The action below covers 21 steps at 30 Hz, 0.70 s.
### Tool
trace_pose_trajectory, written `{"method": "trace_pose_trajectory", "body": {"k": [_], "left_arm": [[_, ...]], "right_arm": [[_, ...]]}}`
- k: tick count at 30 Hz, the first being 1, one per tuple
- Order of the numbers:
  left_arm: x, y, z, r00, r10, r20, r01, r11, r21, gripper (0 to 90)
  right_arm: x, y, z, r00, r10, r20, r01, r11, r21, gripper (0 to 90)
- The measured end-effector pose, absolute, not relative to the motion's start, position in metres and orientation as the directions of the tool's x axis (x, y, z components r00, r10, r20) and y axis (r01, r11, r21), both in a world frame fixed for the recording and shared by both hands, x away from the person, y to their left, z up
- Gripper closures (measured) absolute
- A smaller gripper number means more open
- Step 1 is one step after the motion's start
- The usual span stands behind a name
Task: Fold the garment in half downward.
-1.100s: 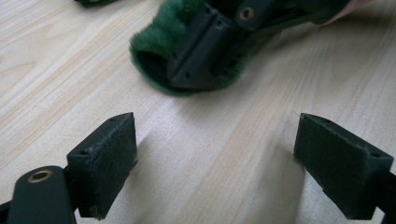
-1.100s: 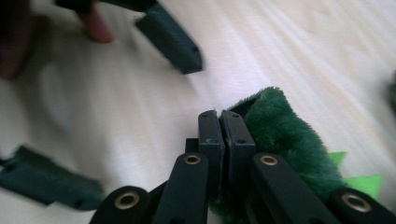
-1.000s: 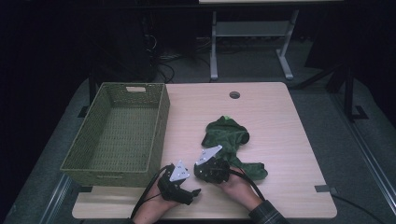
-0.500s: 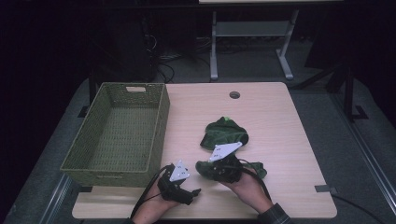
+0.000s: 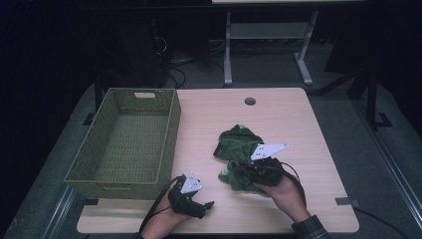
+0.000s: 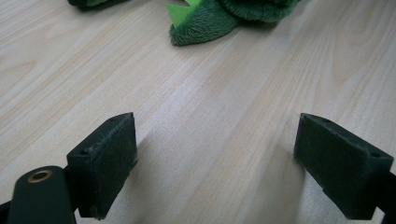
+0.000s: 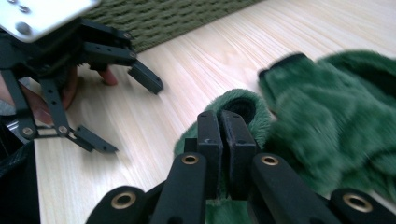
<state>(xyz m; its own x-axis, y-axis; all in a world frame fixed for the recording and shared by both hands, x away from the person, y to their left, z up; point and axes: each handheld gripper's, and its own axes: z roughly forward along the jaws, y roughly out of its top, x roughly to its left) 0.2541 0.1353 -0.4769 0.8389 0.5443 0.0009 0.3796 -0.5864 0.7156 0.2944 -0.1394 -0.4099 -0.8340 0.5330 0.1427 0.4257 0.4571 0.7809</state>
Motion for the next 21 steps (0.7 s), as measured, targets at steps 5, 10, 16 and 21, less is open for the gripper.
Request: {"method": "trace_pose_trajectory", "body": {"k": [5,10,16,21], "left_arm": [[0.254,0.135,-0.477,0.837,0.547,-0.001,0.381,-0.582,0.718,12.6],[0.254,0.135,-0.477,0.838,0.545,0.000,0.380,-0.585,0.716,12.6],[0.254,0.135,-0.477,0.839,0.545,0.000,0.380,-0.586,0.716,12.6],[0.254,0.135,-0.477,0.839,0.544,0.000,0.380,-0.586,0.716,12.6]], "right_arm": [[0.297,-0.155,-0.418,-0.811,0.566,0.151,0.460,0.455,0.762,85.2],[0.298,-0.166,-0.428,-0.786,0.598,0.157,0.495,0.457,0.739,84.8],[0.298,-0.179,-0.436,-0.762,0.633,0.139,0.524,0.475,0.707,84.1],[0.296,-0.193,-0.434,-0.746,0.649,0.145,0.533,0.453,0.714,82.5]]}}
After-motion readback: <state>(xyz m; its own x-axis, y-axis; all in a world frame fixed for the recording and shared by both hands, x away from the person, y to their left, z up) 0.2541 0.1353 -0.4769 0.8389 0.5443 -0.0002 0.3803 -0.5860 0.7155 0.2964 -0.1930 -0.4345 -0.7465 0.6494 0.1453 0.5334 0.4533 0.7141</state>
